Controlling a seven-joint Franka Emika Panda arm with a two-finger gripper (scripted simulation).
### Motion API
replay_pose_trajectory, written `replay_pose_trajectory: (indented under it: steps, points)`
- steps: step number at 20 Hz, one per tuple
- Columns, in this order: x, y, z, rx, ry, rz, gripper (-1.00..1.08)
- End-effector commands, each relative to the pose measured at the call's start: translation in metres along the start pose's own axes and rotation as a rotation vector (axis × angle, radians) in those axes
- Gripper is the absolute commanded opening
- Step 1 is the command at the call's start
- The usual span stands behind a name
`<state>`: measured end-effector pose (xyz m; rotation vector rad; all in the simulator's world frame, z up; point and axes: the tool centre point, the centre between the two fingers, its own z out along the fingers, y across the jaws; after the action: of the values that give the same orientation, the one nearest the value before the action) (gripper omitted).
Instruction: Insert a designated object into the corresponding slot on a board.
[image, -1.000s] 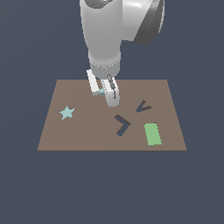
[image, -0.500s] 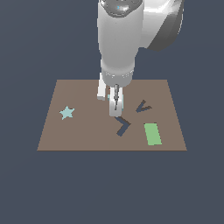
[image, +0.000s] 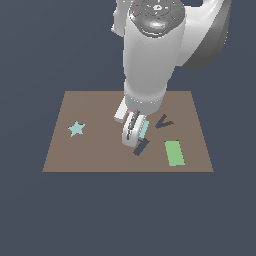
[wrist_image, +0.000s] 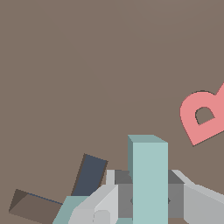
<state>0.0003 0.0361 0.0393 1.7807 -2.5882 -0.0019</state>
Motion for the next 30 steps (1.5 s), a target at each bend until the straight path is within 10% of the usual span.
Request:
replay_pose_trajectory:
  steps: [1, 28, 29, 30]
  points:
    - [-0.006, -0.008, 0.000, 0.000, 0.000, 0.070, -1.00]
    - [-0.019, -0.042, 0.009, -0.001, 0.000, 0.309, -1.00]
    - [-0.019, -0.042, 0.009, -0.001, 0.000, 0.309, 1.00]
    - [-0.019, -0.042, 0.009, -0.001, 0.000, 0.309, 1.00]
